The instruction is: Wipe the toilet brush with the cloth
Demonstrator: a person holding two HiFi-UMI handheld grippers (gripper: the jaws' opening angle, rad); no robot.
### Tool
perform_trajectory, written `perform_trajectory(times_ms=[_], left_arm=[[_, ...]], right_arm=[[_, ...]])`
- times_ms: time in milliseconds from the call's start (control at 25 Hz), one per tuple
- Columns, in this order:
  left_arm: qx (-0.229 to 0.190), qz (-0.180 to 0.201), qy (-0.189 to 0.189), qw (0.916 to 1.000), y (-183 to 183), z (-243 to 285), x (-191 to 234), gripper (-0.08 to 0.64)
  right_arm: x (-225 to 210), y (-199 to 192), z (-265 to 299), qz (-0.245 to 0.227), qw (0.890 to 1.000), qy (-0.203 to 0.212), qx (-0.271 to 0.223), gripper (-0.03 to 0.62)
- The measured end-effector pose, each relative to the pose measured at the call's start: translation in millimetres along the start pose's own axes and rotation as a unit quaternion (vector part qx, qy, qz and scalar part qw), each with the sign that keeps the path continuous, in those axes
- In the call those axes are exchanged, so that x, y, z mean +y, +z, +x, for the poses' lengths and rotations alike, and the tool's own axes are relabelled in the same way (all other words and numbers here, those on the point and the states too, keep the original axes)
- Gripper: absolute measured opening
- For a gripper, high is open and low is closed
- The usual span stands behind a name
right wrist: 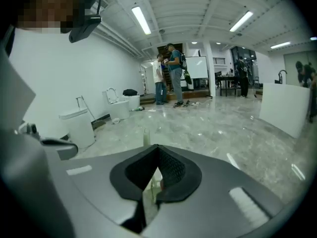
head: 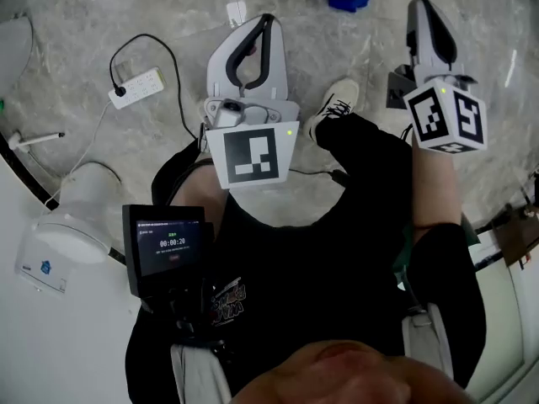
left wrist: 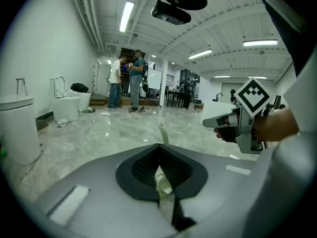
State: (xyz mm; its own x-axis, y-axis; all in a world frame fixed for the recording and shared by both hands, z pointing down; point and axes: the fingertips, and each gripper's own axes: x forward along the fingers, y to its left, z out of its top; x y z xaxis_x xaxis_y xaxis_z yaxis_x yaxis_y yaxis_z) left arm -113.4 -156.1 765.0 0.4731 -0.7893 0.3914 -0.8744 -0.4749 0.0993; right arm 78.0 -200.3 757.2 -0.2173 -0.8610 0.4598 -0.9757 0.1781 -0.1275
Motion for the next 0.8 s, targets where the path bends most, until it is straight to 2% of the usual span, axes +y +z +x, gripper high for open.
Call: perform_trajectory(times_ms=[80, 160, 280, 360, 520, 680, 800], left_arm=[[0.013, -0.008, -0.001, 0.9999, -3.0, -15.6, -5.4, 0.002], [0.043, -0.013, 0.021, 0.9988, -12.5, -32.5, -6.9, 0.003], [0.083, -0.038, 0.044, 0.9948, -2.9, -59.8, -12.7, 0.008], [0.095, -0.052, 0.039, 0.9933, 21.8, -78.5, -20.7, 0.008], [0.095, -0.033, 0.032, 0.9944, 87.9, -109.0, -32.8, 0.008], [0.082, -0.058, 0.046, 0.9939, 152.1, -130.9, -32.9, 0.008], [0.089, -0.082, 0.051, 0.9914, 191.0, -149.4, -38.2, 0.008]], right_arm=[[16.1, 3.7, -21.1, 0.047, 0.999, -0.011, 0.011, 0.0], [32.4, 6.4, -42.6, 0.081, 0.996, -0.019, 0.03, 0.0], [49.8, 26.6, -75.1, 0.08, 0.995, -0.024, 0.054, 0.0], [57.2, 46.6, -94.8, 0.067, 0.995, -0.019, 0.065, 0.0], [66.8, 91.7, -131.8, 0.053, 0.996, -0.01, 0.077, 0.0], [76.1, 147.7, -159.4, 0.07, 0.995, -0.007, 0.066, 0.0], [85.8, 188.3, -180.4, 0.082, 0.995, 0.001, 0.059, 0.0]])
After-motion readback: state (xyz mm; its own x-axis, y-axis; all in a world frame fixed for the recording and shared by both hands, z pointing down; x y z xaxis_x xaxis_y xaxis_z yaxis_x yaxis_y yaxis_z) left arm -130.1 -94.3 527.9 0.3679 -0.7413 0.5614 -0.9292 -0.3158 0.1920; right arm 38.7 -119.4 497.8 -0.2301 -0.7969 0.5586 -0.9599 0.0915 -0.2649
